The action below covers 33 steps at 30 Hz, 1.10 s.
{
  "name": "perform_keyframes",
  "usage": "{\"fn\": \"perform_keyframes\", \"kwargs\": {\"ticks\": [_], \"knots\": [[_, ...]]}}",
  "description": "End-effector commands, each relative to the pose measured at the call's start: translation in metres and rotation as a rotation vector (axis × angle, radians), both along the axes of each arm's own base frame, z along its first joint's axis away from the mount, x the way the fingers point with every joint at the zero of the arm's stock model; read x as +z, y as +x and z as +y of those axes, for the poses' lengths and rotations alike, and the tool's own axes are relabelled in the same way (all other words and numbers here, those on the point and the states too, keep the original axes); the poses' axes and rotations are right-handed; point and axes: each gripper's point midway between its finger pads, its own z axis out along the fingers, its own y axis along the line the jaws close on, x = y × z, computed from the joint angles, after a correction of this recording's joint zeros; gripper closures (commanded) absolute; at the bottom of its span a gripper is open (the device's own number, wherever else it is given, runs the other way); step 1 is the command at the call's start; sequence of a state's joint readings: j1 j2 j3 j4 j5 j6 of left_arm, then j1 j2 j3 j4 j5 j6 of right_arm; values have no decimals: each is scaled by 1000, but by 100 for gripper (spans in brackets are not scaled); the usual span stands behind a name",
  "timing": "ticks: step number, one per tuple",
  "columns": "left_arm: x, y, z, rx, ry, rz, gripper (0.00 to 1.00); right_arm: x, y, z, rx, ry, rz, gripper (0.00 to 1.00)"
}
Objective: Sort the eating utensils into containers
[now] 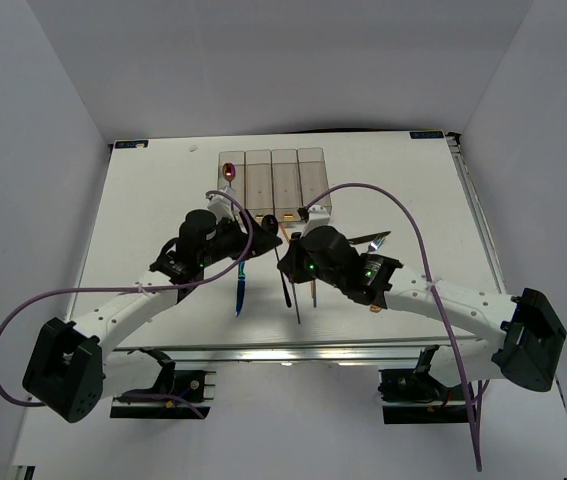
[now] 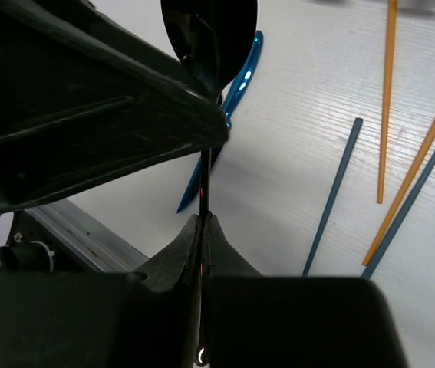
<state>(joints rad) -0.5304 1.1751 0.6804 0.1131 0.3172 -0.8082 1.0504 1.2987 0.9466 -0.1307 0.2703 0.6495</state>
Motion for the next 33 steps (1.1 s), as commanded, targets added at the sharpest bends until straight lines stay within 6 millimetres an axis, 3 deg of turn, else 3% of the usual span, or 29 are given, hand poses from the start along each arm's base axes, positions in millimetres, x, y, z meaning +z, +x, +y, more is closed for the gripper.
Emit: {"fn": "perform_keyframes", "kwargs": {"ticks": [1, 4, 7, 8, 11, 13, 14, 16, 17, 19, 21, 22, 23, 24, 25, 26, 27, 28, 29, 30, 31, 32, 33], "knots": [[3, 1, -4, -9, -16, -21, 34, 43, -1, 24, 69, 121, -65, 100], [3, 0, -9, -21, -28, -20, 35, 47, 0, 28, 78, 133, -66, 100], [9, 0, -11, -30, -40, -38, 55, 46, 2, 31, 73, 129, -60, 100], [10, 0, -11, -31, -38, -39, 71, 46, 3, 32, 71, 128, -59, 100], [9, 2, -8, -27, 2, -34, 96, 47, 8, 30, 34, 124, -58, 100], [13, 9, -7, -14, 38, -52, 100, 44, 11, 25, 10, 107, -52, 95], [7, 10, -4, -9, 82, -33, 100, 46, 12, 22, -3, 105, -48, 47], [-5, 28, 8, 51, 194, -17, 100, 44, 19, 8, -84, 89, -40, 11], [1, 38, 14, 58, 257, -35, 100, 46, 19, -5, -110, 75, -39, 11], [-9, 70, 43, 143, 328, -4, 100, 45, 23, -27, -176, 50, -48, 11], [5, 104, 72, 222, 376, -3, 100, 50, 24, -58, -248, 24, -72, 11], [-11, 124, 86, 263, 471, 13, 100, 61, 21, -69, -267, 44, -91, 11], [12, 145, 96, 304, 496, -8, 100, 59, 20, -81, -291, 18, -96, 11], [16, 157, 98, 308, 513, -18, 100, 59, 19, -89, -300, 11, -103, 11], [0, 174, 98, 297, 546, 6, 100, 67, 17, -97, -310, 26, -117, 11], [1, 186, 102, 305, 557, 13, 100, 65, 15, -105, -318, 2, -119, 11], [29, 211, 103, 344, 555, -46, 100, 66, 14, -110, -324, -1, -122, 11], [1, 225, 105, 332, 612, 8, 100, 67, 13, -116, -330, -3, -128, 11], [0, 238, 107, 338, 628, 7, 100, 65, 12, -120, -330, -18, -130, 11], [29, 258, 104, 355, 613, -55, 100, 63, 10, -123, -328, -33, -129, 11], [23, 265, 107, 349, 651, -45, 100, 61, 8, -127, -329, -35, -129, 11], [0, 278, 112, 363, 698, -13, 100, 58, 6, -129, -322, -43, -127, 11], [19, 292, 110, 380, 687, -58, 100, 56, 5, -130, -321, -48, -127, 11]]}}
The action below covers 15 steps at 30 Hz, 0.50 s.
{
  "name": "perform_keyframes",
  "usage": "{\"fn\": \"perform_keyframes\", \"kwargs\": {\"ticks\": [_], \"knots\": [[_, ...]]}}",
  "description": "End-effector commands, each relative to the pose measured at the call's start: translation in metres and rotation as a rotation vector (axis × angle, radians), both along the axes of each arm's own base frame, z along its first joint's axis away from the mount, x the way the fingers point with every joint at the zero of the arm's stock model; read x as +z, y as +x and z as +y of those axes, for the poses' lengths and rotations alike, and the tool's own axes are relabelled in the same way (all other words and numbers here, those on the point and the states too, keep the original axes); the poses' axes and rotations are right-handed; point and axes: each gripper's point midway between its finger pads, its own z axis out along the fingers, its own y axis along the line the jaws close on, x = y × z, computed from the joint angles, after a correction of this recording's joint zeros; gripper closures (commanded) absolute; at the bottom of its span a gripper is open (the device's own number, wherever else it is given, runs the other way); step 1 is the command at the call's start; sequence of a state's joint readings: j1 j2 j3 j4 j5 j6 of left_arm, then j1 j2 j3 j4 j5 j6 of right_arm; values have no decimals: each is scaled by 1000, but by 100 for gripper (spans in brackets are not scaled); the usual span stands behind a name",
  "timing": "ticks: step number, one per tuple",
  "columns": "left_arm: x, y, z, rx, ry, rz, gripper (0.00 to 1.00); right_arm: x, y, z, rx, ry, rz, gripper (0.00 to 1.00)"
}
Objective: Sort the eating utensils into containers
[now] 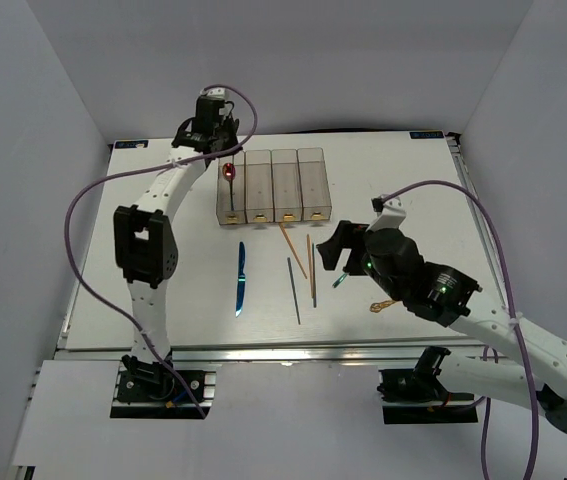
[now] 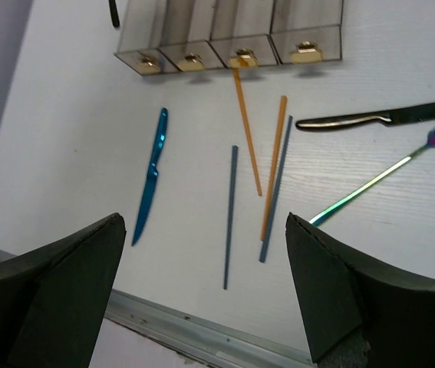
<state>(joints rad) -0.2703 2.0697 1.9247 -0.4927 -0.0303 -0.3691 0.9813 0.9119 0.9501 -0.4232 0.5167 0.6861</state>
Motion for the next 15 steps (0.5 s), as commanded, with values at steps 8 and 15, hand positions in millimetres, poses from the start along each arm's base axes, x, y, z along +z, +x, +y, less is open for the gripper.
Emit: {"fn": "perform_keyframes", "kwargs": {"ticks": [8, 15], "knots": [[-19, 43, 20, 55, 121, -25, 100, -22, -8, -25, -7, -92, 5, 11], [-41, 41, 20, 52, 96, -8, 87, -21, -8, -25, 2, -95, -4, 11]]}}
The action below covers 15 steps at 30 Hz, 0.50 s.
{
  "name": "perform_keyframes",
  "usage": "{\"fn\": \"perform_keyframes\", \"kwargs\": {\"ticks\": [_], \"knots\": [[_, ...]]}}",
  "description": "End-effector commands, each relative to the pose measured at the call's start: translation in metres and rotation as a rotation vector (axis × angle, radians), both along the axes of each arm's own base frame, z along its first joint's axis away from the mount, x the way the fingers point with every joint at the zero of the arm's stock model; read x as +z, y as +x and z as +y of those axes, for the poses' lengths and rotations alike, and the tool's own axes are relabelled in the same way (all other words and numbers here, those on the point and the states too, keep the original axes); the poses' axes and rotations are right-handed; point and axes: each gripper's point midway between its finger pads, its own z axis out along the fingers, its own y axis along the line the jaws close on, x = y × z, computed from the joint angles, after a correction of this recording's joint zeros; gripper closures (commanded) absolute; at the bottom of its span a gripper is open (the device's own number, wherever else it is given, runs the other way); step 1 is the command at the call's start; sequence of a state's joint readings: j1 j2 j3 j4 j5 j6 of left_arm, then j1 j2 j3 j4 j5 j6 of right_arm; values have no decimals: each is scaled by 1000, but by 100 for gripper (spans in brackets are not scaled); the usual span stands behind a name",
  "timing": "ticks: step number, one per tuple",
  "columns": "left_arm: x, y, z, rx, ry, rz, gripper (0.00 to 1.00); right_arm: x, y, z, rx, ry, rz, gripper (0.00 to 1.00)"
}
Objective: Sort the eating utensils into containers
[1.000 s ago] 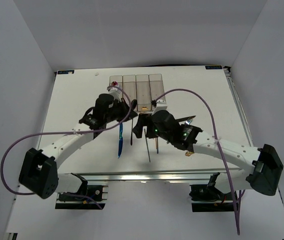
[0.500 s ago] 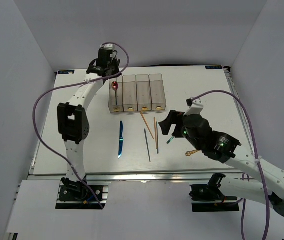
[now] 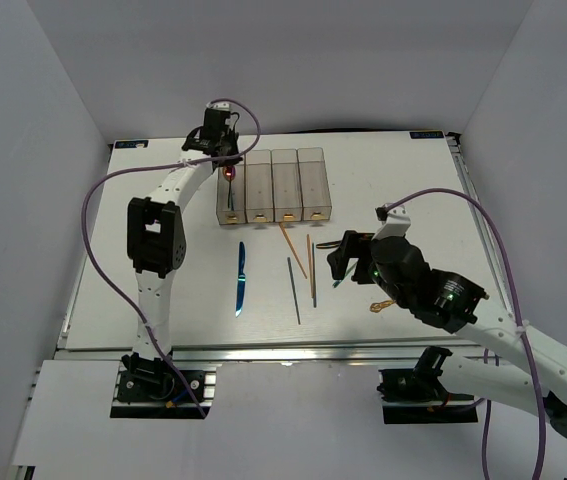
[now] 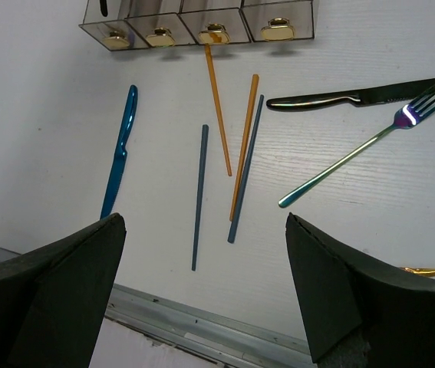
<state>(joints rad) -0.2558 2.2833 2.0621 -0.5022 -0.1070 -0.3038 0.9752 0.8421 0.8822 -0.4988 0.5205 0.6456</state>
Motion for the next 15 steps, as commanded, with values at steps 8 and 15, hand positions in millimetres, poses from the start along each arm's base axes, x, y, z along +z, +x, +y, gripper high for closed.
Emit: {"fn": "perform_keyframes", "kwargs": {"ticks": [8, 15], "knots": [[55, -6, 17, 57, -62, -136, 48, 1, 6, 3, 6, -29, -16, 11], [131, -32, 28, 105, -104, -249, 2, -2, 8, 5, 6, -42, -15, 11]]}}
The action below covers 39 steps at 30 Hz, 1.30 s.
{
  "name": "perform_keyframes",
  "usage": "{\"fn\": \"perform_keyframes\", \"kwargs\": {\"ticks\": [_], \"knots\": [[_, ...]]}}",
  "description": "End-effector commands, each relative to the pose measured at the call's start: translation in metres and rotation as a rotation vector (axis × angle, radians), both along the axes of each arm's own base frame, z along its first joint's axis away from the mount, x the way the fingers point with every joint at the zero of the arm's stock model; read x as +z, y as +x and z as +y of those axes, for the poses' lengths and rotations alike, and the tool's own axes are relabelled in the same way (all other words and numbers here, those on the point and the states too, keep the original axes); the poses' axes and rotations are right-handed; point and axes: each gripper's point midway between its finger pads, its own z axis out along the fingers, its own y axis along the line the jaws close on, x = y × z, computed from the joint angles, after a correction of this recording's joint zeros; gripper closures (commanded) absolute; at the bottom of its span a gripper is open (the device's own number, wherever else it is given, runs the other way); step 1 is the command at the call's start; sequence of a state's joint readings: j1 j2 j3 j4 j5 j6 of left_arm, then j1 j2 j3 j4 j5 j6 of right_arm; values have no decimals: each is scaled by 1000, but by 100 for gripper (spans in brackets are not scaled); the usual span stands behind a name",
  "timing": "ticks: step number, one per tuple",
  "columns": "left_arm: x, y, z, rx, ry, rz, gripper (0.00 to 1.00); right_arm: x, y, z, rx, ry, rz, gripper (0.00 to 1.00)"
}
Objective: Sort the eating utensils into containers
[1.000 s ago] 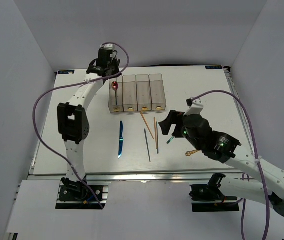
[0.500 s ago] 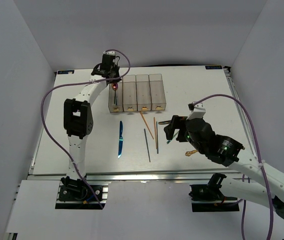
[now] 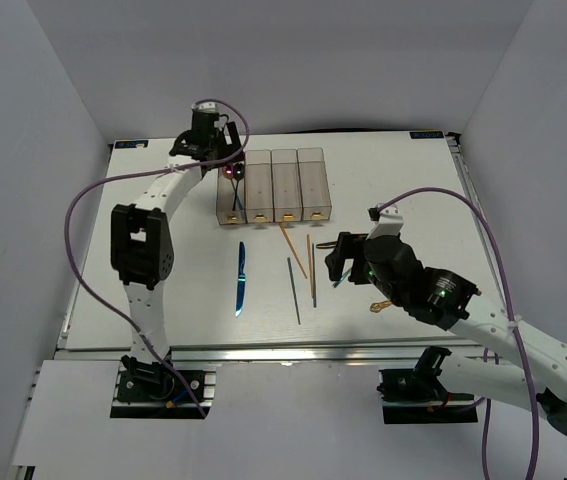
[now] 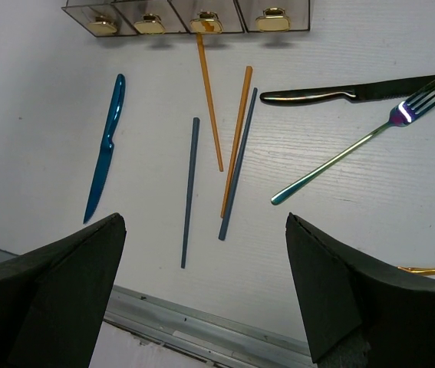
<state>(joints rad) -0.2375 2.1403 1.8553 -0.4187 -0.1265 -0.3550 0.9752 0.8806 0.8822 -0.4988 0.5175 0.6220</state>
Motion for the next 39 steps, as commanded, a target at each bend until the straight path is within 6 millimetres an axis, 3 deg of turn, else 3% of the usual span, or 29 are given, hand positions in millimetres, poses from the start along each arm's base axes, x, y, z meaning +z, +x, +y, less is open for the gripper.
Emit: {"fn": "perform_keyframes", "kwargs": {"ticks": [1, 2, 3, 4, 5, 6, 7, 9, 10, 11, 13, 15, 17, 20, 21, 26, 33, 39], "knots": [[116, -19, 13, 55, -67, -204, 2, 8, 6, 3, -6, 8, -30, 11], [119, -27, 16, 71, -70, -199, 2, 6, 7, 3, -10, 1, -28, 11], [137, -44, 20, 96, -97, -212, 2, 4, 8, 2, -14, -8, -27, 11], [118, -58, 25, 109, -91, -164, 2, 1, 9, 1, -22, -22, -24, 11], [116, -70, 29, 126, -92, -154, 2, 0, 10, 1, -25, -31, -22, 11], [139, -90, 40, 178, -115, -196, 2, -3, 10, -1, -29, -48, -15, 11], [115, -111, 48, 201, -92, -137, 2, -5, 10, -4, -36, -70, -11, 11], [118, -139, 65, 268, -88, -162, 2, -8, 10, -8, -43, -95, -4, 11], [143, -162, 76, 305, -114, -229, 2, -10, 10, -12, -48, -111, -2, 11], [119, -179, 82, 322, -106, -190, 2, -13, 9, -16, -54, -132, 10, 11], [129, -202, 81, 279, -154, -234, 2, -16, 8, -18, -48, -141, 28, 11], [106, -218, 76, 249, -157, -159, 2, -22, 8, -20, -46, -156, 52, 11], [89, -223, 62, 200, -177, -102, 2, -29, 6, -17, -26, -174, 83, 11], [40, -233, 31, 124, -98, 11, 2, -40, 5, -18, -32, -213, 132, 11], [31, -241, 7, 68, -52, 36, 2, -40, 5, -17, -33, -216, 139, 11], [-35, -244, -31, 4, 57, 183, 5, -46, 2, -8, 13, -218, 175, 11], [-94, -249, -44, -41, 140, 308, 11, -62, -4, -8, 52, -267, 218, 11], [-116, -249, -45, -60, 167, 346, 21, -65, -2, -6, 57, -276, 215, 11]]}}
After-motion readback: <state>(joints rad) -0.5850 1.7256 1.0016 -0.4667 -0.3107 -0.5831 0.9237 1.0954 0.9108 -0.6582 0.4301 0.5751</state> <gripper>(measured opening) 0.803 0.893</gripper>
